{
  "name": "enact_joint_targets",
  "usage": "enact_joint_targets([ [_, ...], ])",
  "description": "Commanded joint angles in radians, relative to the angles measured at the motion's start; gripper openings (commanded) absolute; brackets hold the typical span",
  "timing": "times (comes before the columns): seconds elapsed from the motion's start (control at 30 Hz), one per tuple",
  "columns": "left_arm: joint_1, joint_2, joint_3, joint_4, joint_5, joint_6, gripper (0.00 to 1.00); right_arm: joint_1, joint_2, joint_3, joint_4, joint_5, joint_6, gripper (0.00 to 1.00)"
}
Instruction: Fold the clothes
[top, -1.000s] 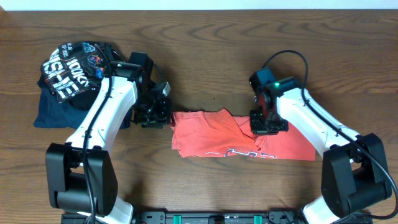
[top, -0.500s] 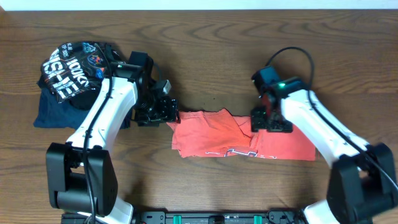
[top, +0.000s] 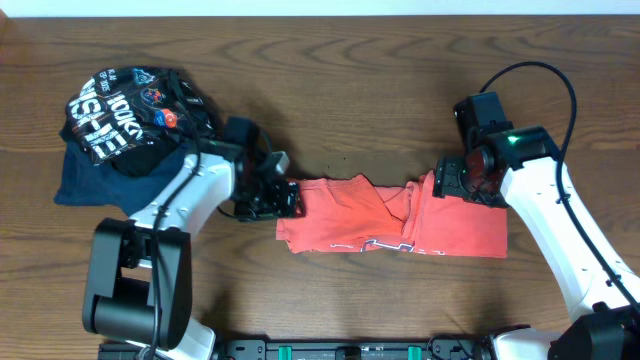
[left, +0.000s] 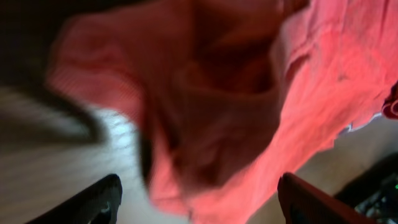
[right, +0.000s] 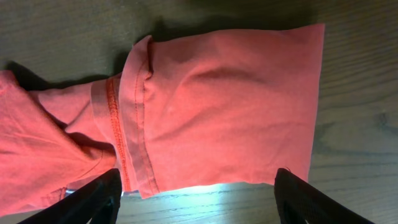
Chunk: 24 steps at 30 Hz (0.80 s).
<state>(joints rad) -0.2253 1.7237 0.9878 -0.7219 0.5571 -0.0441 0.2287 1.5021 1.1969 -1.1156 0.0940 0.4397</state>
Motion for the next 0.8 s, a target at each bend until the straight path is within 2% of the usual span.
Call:
enact_joint_targets([
  [0.0,-0.04,-0.005,-0.056,0.063,0.041,0.004,0.82,-0.013,-0.011,0.016,-0.003,0.014,-0.003,0.75],
  [0.13,-0.075,-0.005,-0.095,0.152,0.042,-0.044,0.81,-0.013,-0.011,0.016,-0.009,0.014,-0.004,0.75],
  [0.23,-0.094,-0.005,-0.095,0.165,0.047,-0.043,0.68,-0.013,-0.011,0.016,-0.018,0.014,-0.004,0.75],
  [0.3,-0.103,-0.005,-0.095,0.167,0.058,-0.041,0.54,-0.013,-0.011,0.016,-0.021,0.014,-0.004,0.74],
  [0.37,-0.108,-0.005,-0.095,0.167,0.061,-0.039,0.19,-0.013,-0.012,0.016,-0.023,0.014,-0.008,0.75],
  [0.4,-0.107,-0.005,-0.094,0.164,0.061,-0.039,0.1,-0.013,-0.012,0.016,-0.023,0.014,-0.011,0.74],
  [0.43,-0.102,-0.008,-0.092,0.158,0.06,-0.039,0.06,-0.013,-0.012,0.016,-0.023,0.015,-0.011,0.74],
  [0.57,-0.035,-0.045,-0.053,0.085,0.042,-0.039,0.06,-0.019,-0.012,0.016,-0.024,0.017,-0.019,0.74],
  [0.77,0.14,-0.126,0.091,-0.09,-0.121,0.003,0.06,-0.072,-0.012,0.016,-0.044,0.037,-0.029,0.74],
])
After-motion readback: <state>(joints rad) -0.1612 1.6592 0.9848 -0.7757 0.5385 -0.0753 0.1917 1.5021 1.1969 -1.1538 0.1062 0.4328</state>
